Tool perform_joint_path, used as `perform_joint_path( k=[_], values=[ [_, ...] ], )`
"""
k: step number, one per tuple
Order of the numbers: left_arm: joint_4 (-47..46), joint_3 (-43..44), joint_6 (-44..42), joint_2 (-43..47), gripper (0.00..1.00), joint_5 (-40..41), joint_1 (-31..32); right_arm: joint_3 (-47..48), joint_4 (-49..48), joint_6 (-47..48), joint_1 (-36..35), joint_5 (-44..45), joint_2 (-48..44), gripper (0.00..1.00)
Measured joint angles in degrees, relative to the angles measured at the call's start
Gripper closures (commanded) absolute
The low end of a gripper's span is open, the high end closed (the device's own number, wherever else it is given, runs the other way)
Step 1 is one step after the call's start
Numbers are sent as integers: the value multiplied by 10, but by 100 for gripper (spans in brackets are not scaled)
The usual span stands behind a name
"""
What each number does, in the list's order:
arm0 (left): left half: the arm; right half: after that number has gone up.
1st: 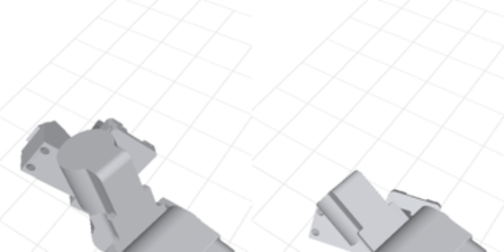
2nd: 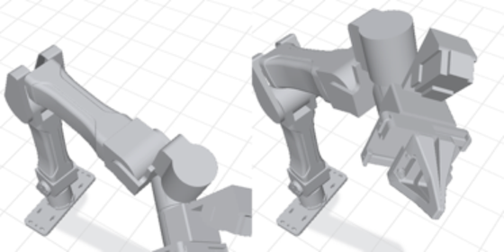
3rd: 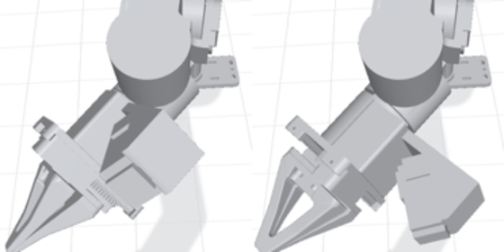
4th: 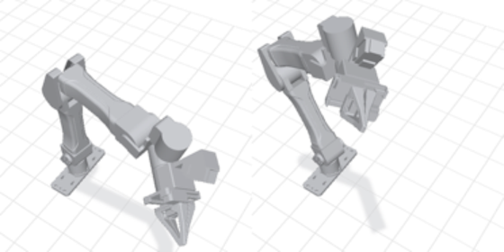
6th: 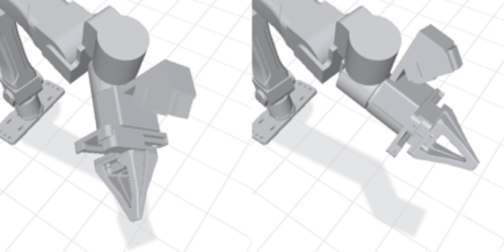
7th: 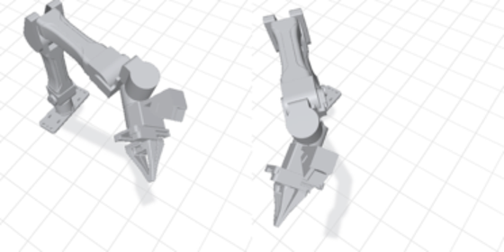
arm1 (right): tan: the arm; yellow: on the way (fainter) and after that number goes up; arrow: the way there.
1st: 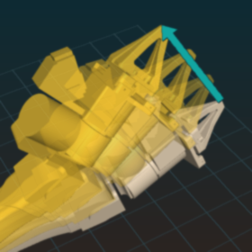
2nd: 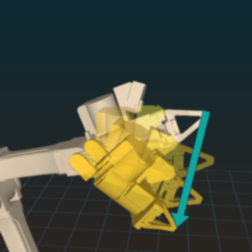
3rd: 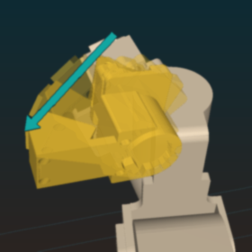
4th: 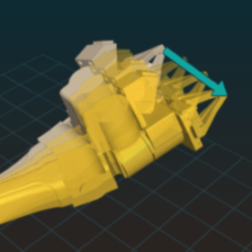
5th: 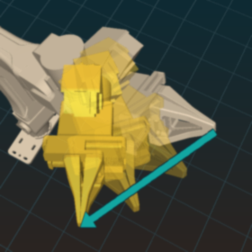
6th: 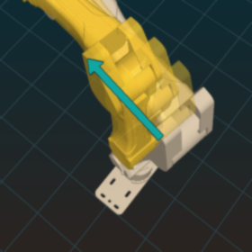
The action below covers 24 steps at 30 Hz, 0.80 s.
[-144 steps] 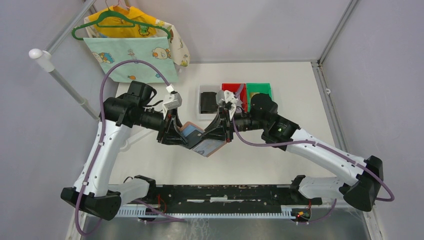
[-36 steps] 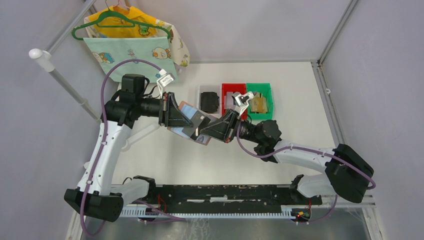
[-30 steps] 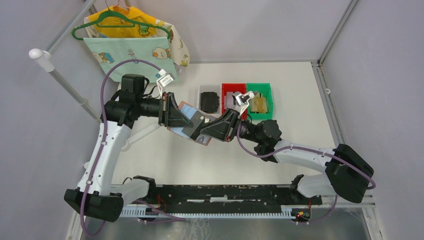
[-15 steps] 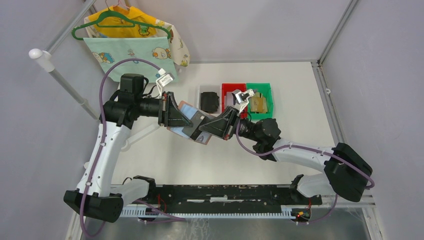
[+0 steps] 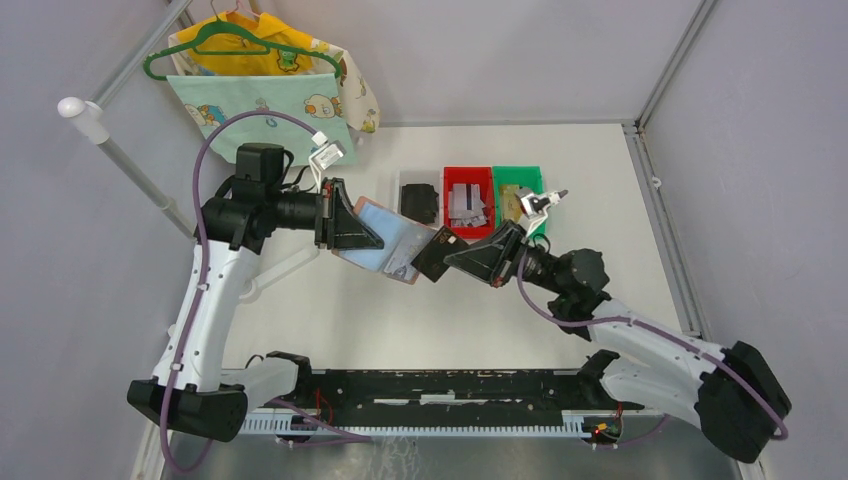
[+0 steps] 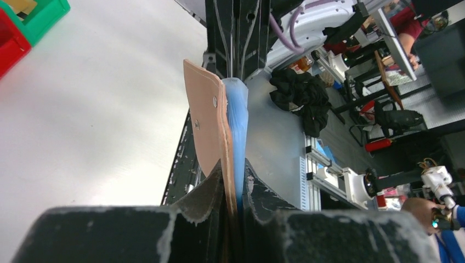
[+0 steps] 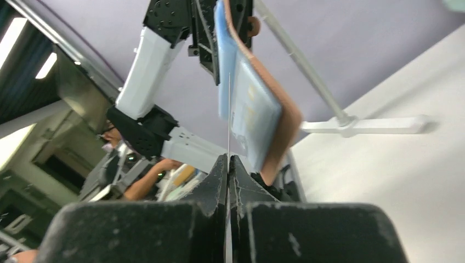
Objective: Take the credit cards out of the card holder
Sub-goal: Place the credit card in the storage box.
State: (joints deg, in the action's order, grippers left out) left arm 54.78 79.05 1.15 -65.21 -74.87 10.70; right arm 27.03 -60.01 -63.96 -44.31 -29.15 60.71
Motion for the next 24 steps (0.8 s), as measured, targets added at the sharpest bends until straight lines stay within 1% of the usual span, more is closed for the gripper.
perform_joint_path(
  k=[2, 5, 7, 9, 11, 14, 17, 20, 24],
  values=[
    [8, 4, -12, -3, 98, 1, -2, -7, 43, 13, 37, -20, -39, 100],
    [30, 14, -39, -13, 98, 4, -5, -8, 128, 43, 120, -49, -104, 100],
    [40, 18, -51, -19, 98, 7, -5, -5, 180, 65, 172, -70, -128, 100],
    [50, 21, -62, -23, 98, 11, -5, 9, 238, 91, 215, -90, -134, 100],
    [58, 25, -73, -23, 98, 14, -5, 36, 304, 125, 246, -103, -119, 100],
    [72, 36, -94, -23, 98, 17, -5, 101, 400, 190, 259, -103, -64, 100],
    [82, 42, -116, -21, 98, 28, -5, 175, 461, 247, 259, -98, 15, 100],
    [90, 43, -139, -13, 98, 41, -6, 261, 513, 301, 248, -88, 121, 100],
    [103, 41, -168, -1, 98, 49, -6, 368, 578, 355, 217, -65, 263, 100]
  ],
)
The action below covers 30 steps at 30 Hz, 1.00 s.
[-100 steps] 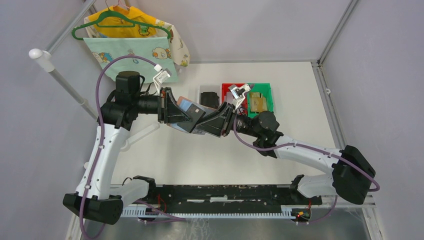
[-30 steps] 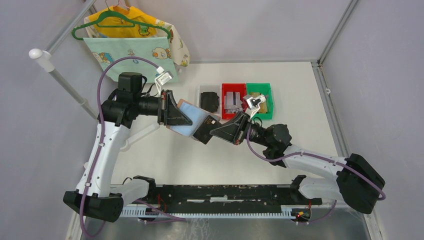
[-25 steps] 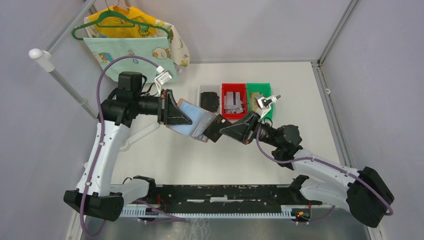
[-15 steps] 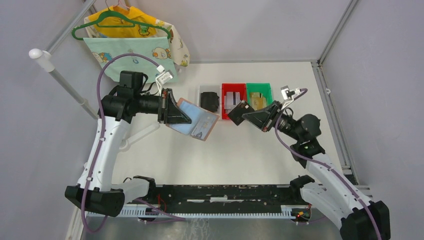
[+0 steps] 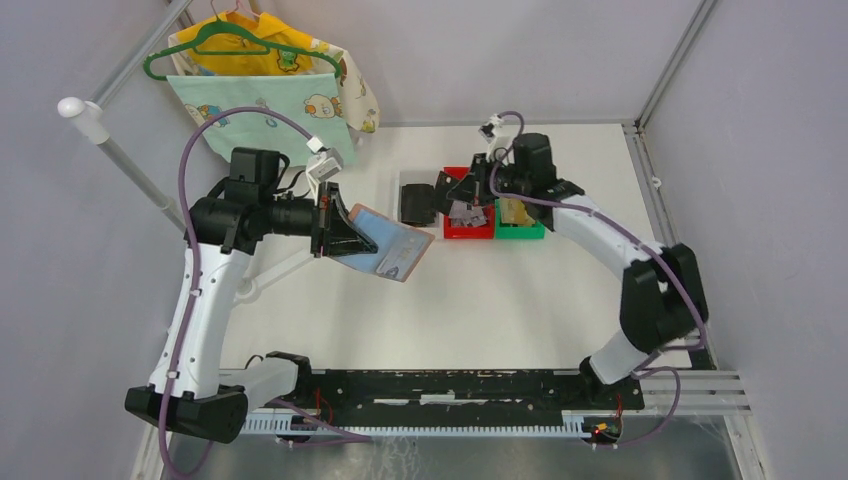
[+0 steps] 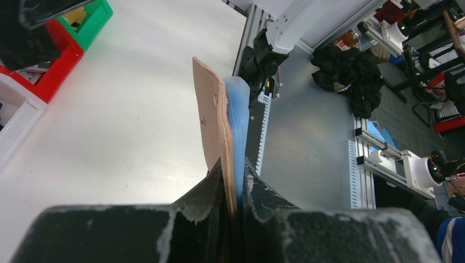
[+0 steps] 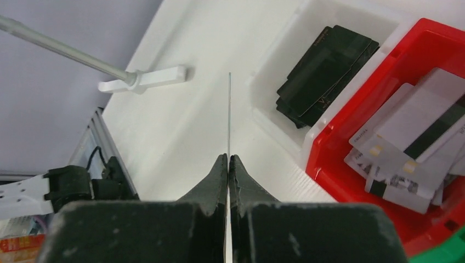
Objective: Take the credit cards out of the card holder
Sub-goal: Place the credit card in the storage box.
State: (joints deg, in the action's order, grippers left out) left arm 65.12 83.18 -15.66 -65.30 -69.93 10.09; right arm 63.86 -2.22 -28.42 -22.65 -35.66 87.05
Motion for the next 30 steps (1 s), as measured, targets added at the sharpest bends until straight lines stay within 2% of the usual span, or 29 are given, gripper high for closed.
perform_joint_path(
  k=[5, 16, 23, 30],
  values=[
    [21, -8, -33, 2, 98, 7, 0, 133, 88, 50, -39, 37, 152, 100],
    [57, -21, -90, 2, 98, 9, 0, 372, 189, 97, -74, 96, 365, 100],
    [61, -21, -95, 2, 98, 10, 0, 394, 214, 114, -80, 142, 410, 99],
    [64, -30, -107, 10, 98, 12, 0, 395, 206, 130, -85, 174, 412, 64]
  ],
)
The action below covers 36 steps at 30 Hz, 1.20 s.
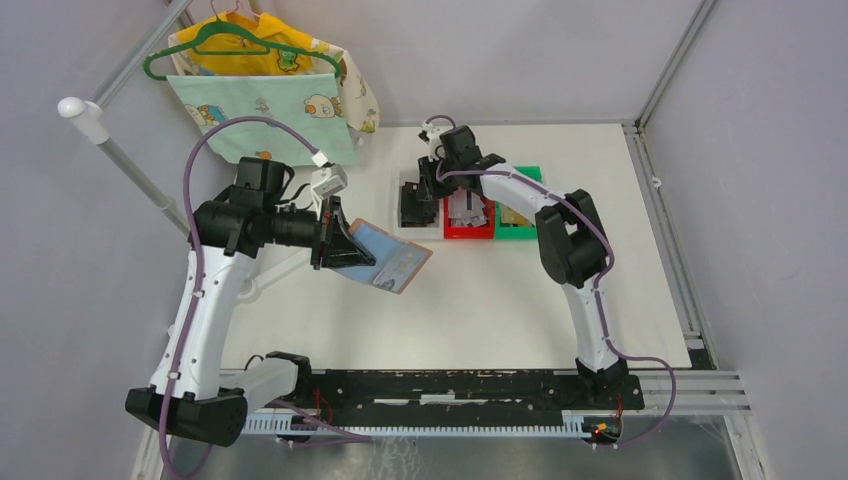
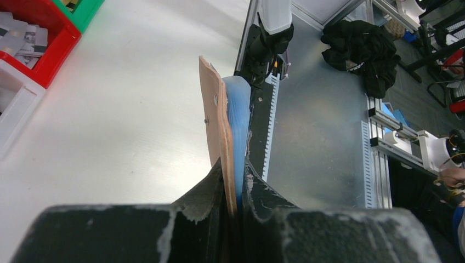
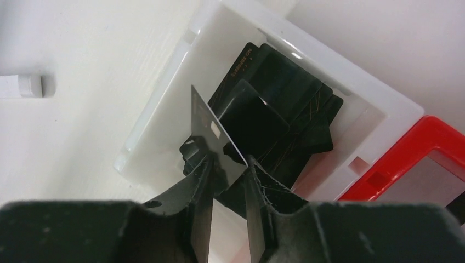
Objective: Take the credit cards out of the card holder
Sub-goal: Place the credit card in the storage box, then remove the credit card from the card holder.
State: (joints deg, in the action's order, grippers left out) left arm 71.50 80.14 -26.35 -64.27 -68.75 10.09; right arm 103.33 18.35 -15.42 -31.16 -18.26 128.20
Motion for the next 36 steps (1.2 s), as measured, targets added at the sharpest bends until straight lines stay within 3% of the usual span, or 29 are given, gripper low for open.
perform_joint_path(
  k=[10, 19, 27, 36],
  values=[
    [10, -11, -21, 10, 98, 9, 0, -14, -15, 7, -3, 18, -60, 42],
    [62, -11, -87, -1, 98, 26, 0, -81, -41, 9, -3, -62, -271, 19],
    [108, -24, -165, -24, 98, 47, 0, -238, -128, 2, -18, -229, -462, 18],
    [124, -30, -209, -26, 98, 58, 1, -289, -110, 55, -152, -338, -484, 17]
  ],
)
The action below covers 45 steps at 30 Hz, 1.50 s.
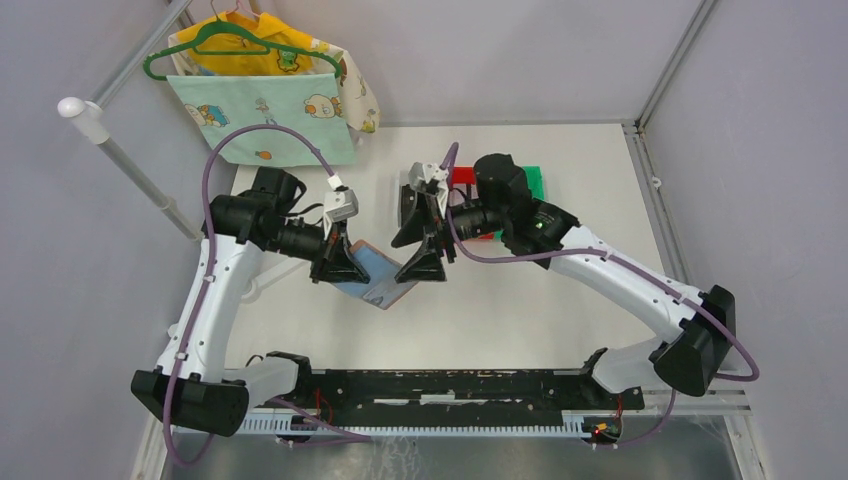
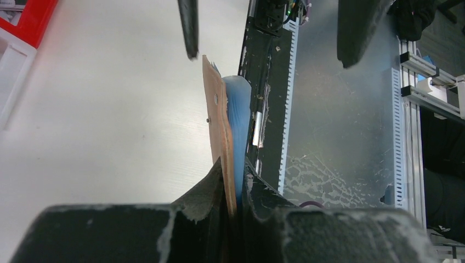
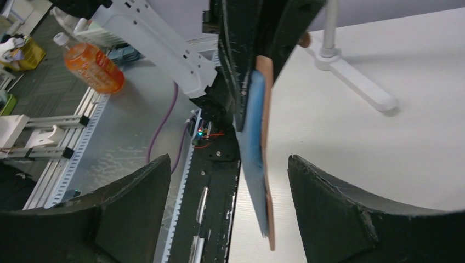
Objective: Take the credit cards out of the card holder
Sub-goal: Remove the credit card from the card holder.
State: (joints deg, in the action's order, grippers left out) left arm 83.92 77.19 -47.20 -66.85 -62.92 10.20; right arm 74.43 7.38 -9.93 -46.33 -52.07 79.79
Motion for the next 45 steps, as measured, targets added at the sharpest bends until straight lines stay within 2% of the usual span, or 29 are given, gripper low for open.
perform_joint_path(
  k=[3, 10, 14, 15, 16, 17, 19, 20, 23, 25, 28, 31, 36, 40, 43, 45],
  values=[
    [0, 0, -3, 0, 98, 0, 7, 9, 19, 21, -26, -8, 11, 23],
    [0, 0, -8, 18, 98, 10, 29, 87, 87, 65, -70, -2, 90, 52],
    [1, 0, -9, 36, 98, 25, 43, 121, 117, 77, -80, 4, 123, 98],
    [2, 0, -10, 38, 95, 29, 45, 121, 120, 81, -81, 3, 124, 100],
    [4, 0, -10, 41, 85, 33, 46, 122, 122, 81, -82, 4, 124, 100],
    [5, 0, -10, 42, 69, 34, 48, 122, 124, 80, -83, 5, 124, 100],
    [4, 0, -11, 43, 45, 35, 49, 123, 124, 79, -83, 8, 124, 100],
    [7, 0, -10, 43, 36, 33, 50, 123, 124, 79, -82, 15, 124, 100],
    [10, 0, -15, 45, 19, 28, 51, 110, 97, 52, -70, 21, 118, 100],
    [7, 0, -15, 47, 13, 26, 51, 76, 46, 20, -61, 20, 96, 100],
    [-15, 0, -3, 56, 13, 16, 51, 8, -54, -53, -47, 19, 45, 100],
    [-77, -6, 54, 78, 19, 2, 51, -63, -185, -134, -39, 30, -7, 100],
    [-284, -81, 282, 162, 32, -4, 51, -220, -445, -274, -38, 117, -94, 100],
    [-447, -114, 461, 203, 39, -8, 51, -325, -638, -375, -43, 189, -105, 100],
    [-522, -114, 538, 206, 46, -16, 51, -341, -701, -415, -55, 228, -87, 100],
    [-555, -115, 571, 203, 54, -19, 51, -341, -728, -429, -67, 243, -78, 100]
  ],
)
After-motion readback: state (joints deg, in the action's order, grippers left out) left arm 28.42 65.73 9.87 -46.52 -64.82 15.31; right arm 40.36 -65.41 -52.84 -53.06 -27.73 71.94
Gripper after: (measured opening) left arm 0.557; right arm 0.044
